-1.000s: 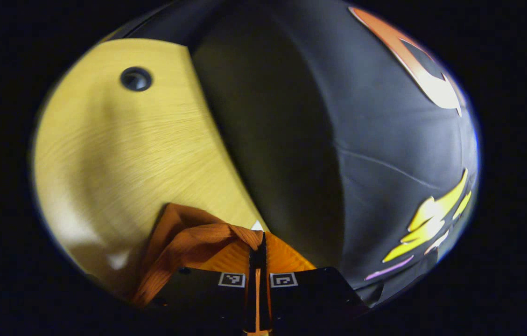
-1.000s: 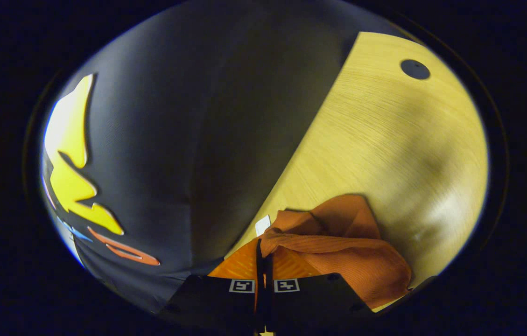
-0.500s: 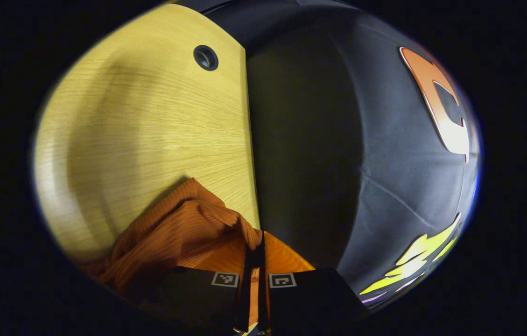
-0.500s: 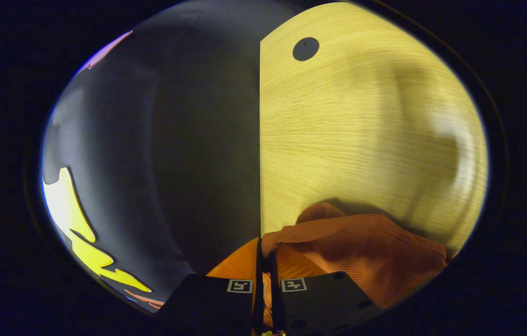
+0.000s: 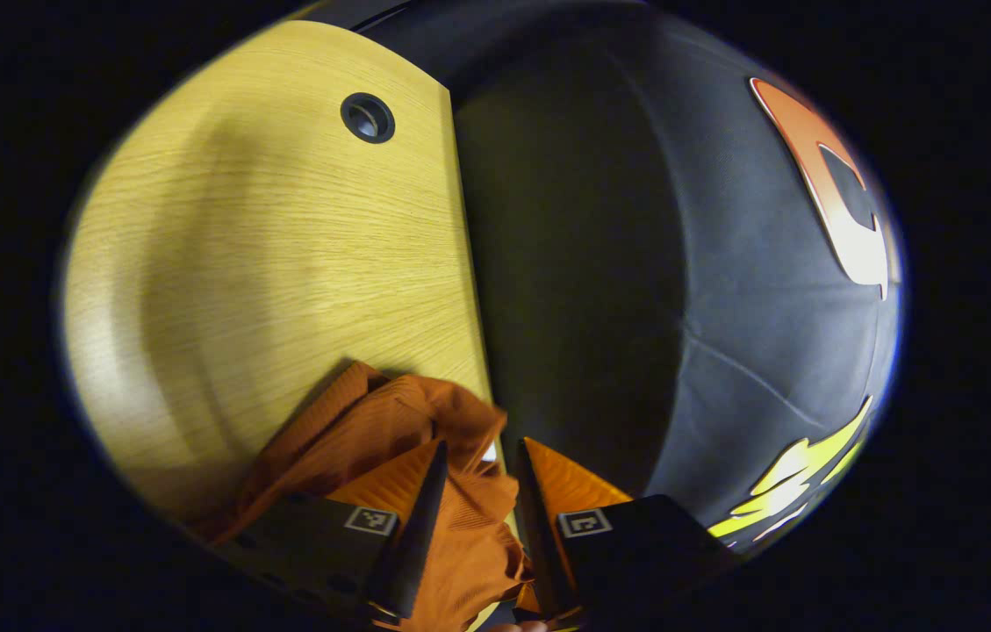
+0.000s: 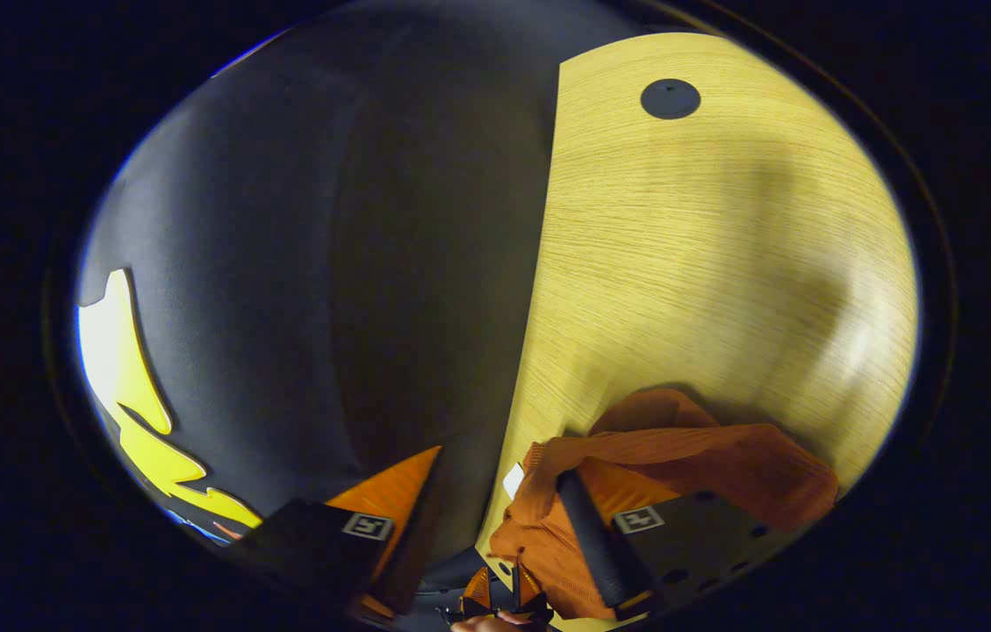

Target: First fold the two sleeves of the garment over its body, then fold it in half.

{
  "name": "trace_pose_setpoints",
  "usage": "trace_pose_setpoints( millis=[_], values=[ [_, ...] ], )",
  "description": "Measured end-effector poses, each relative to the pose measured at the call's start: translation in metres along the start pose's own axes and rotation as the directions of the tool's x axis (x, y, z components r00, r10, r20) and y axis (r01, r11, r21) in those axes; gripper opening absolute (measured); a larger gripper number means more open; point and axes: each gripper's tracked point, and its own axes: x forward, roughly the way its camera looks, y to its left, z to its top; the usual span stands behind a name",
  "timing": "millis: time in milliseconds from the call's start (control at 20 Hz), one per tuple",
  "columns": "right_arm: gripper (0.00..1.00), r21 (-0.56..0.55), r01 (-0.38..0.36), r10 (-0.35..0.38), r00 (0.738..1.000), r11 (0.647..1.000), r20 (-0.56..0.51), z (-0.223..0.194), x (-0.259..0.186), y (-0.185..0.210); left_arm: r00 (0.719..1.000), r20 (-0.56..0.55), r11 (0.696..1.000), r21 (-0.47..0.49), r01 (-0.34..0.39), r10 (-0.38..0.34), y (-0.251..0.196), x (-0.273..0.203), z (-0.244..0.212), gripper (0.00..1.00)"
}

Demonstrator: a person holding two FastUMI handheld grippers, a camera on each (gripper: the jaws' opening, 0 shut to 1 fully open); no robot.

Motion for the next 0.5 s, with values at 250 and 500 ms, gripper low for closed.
trace_pose_setpoints(
  millis=[250,500],
  values=[
    [0.94,-0.074,-0.059,0.058,0.998,0.995,-0.016,0.0,-0.011,0.027,0.999,-0.009,0.999,-0.002,0.053,-0.053,-0.025,-0.004,-0.004,0.96],
    [0.93,-0.11,-0.122,0.126,0.991,0.986,0.034,0.018,-0.039,0.064,0.997,-0.042,0.997,0.036,0.073,-0.072,-0.05,-0.031,-0.007,0.96]
  ],
)
